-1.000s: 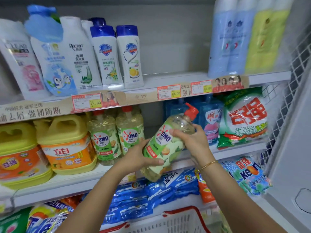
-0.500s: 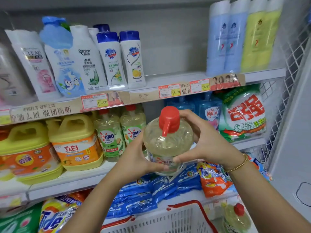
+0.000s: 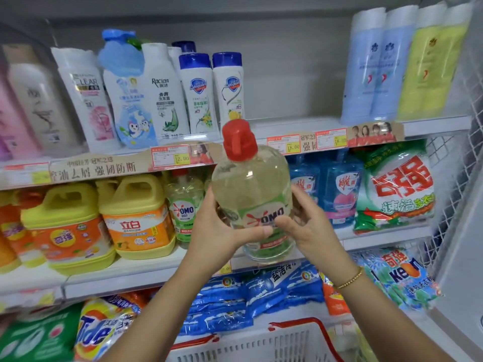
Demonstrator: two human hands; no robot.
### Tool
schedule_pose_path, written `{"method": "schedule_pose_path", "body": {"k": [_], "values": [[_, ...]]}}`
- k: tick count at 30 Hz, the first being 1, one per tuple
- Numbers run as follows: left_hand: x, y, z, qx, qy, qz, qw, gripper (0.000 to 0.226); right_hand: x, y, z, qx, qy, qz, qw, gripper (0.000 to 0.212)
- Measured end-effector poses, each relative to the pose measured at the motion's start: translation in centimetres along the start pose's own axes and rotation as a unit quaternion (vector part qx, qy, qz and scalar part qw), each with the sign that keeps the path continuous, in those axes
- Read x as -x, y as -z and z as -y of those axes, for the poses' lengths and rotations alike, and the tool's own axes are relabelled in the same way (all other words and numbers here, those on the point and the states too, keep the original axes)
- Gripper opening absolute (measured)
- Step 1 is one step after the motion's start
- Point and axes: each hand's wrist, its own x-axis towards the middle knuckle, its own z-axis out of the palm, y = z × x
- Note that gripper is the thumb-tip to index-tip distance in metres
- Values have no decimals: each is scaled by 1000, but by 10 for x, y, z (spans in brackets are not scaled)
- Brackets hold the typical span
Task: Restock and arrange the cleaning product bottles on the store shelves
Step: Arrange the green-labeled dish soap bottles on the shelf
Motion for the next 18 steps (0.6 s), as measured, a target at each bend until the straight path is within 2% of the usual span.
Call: {"method": "schedule_pose_path", "body": {"k": [4,7,10,12,16,18], "values": [[-4,4,0,69,47,-26,996,89,17,-17,-23,37,4,-55,998,80],[-6,4,-2,131,70,-49,988,81,28,-28,-41,118,14,-116,986,95],[-8,2,-4,203,76,-83,973,71,25,-33,-45,186,78,-135,970,110],[-9,0,-9,239,71,-85,965,70,19,-32,-42,219,121,-147,957,110],[-14,-1,-15,283,60,-80,954,64,11,-30,-34,184,105,-160,964,108],[-22,4,-13,312,34,-52,948,69,9,-33,-26,98,70,-144,982,103]]}}
